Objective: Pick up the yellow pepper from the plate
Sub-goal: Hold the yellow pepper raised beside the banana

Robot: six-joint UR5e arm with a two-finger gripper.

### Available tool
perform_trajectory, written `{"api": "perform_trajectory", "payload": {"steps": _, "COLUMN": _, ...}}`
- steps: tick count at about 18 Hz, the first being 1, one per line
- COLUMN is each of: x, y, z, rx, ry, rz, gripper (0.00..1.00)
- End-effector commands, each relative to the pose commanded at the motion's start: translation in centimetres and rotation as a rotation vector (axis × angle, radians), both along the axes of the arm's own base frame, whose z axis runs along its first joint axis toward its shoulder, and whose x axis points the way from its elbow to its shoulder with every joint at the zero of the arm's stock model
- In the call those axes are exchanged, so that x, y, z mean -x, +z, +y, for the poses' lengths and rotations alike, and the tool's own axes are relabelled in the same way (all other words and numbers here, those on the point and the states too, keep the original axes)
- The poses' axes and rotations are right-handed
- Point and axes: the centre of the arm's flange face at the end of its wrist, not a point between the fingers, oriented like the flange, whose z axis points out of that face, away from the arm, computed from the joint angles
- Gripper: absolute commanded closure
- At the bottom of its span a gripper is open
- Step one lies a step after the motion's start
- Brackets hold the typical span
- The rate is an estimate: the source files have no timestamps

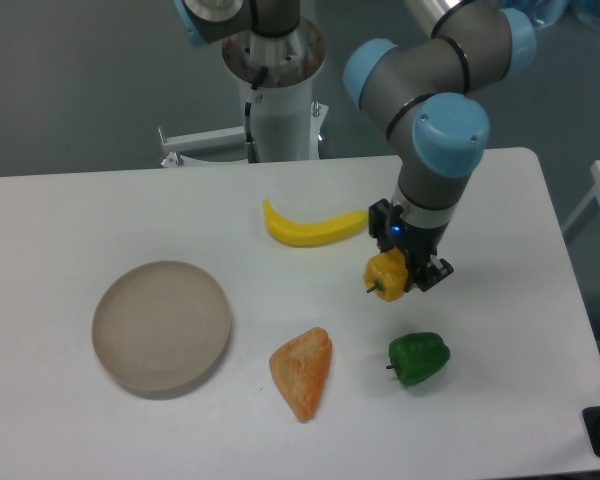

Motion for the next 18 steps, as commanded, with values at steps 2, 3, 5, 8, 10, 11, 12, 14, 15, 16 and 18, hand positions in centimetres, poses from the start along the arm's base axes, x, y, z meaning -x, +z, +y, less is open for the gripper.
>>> {"api": "perform_trajectory", "payload": {"steps": 2, "x": 0.6, "y": 0.0, "z": -0.5, "rx": 0.009, "ry": -0.003, "rz": -0.008, "gripper": 0.98}}
{"api": "perform_trajectory", "payload": {"steps": 3, "x": 0.7, "y": -0.1, "z": -0.7, "rx": 0.012, "ry": 0.000, "rz": -0.011, "gripper": 0.98}}
{"api": "perform_trajectory", "payload": {"steps": 5, "x": 0.6, "y": 0.0, "z": -1.0, "rx": 0.023, "ry": -0.014, "rz": -0.019, "gripper": 0.98}}
{"api": "perform_trajectory", "payload": {"steps": 8, "x": 0.8, "y": 0.0, "z": -1.5, "rx": 0.026, "ry": -0.018, "rz": -0.022, "gripper": 0.97}}
{"api": "perform_trajectory", "payload": {"steps": 10, "x": 0.8, "y": 0.1, "z": -1.7, "rx": 0.026, "ry": -0.030, "rz": -0.021, "gripper": 0.97}}
{"api": "perform_trajectory", "payload": {"steps": 11, "x": 1.2, "y": 0.0, "z": -2.3, "rx": 0.028, "ry": -0.031, "rz": -0.023, "gripper": 0.97}}
{"api": "perform_trajectory", "payload": {"steps": 12, "x": 1.0, "y": -0.1, "z": -2.8, "rx": 0.032, "ry": -0.032, "rz": -0.028, "gripper": 0.97}}
{"api": "perform_trajectory", "payload": {"steps": 14, "x": 0.9, "y": -0.3, "z": -3.3, "rx": 0.035, "ry": -0.037, "rz": -0.031, "gripper": 0.97}}
{"api": "perform_trajectory", "payload": {"steps": 15, "x": 0.9, "y": -0.3, "z": -3.3, "rx": 0.035, "ry": -0.037, "rz": -0.031, "gripper": 0.97}}
{"api": "perform_trajectory", "payload": {"steps": 16, "x": 0.8, "y": -0.2, "z": -3.3, "rx": 0.034, "ry": -0.038, "rz": -0.030, "gripper": 0.97}}
{"api": "perform_trajectory", "payload": {"steps": 18, "x": 0.9, "y": -0.2, "z": -3.4, "rx": 0.035, "ry": -0.037, "rz": -0.031, "gripper": 0.97}}
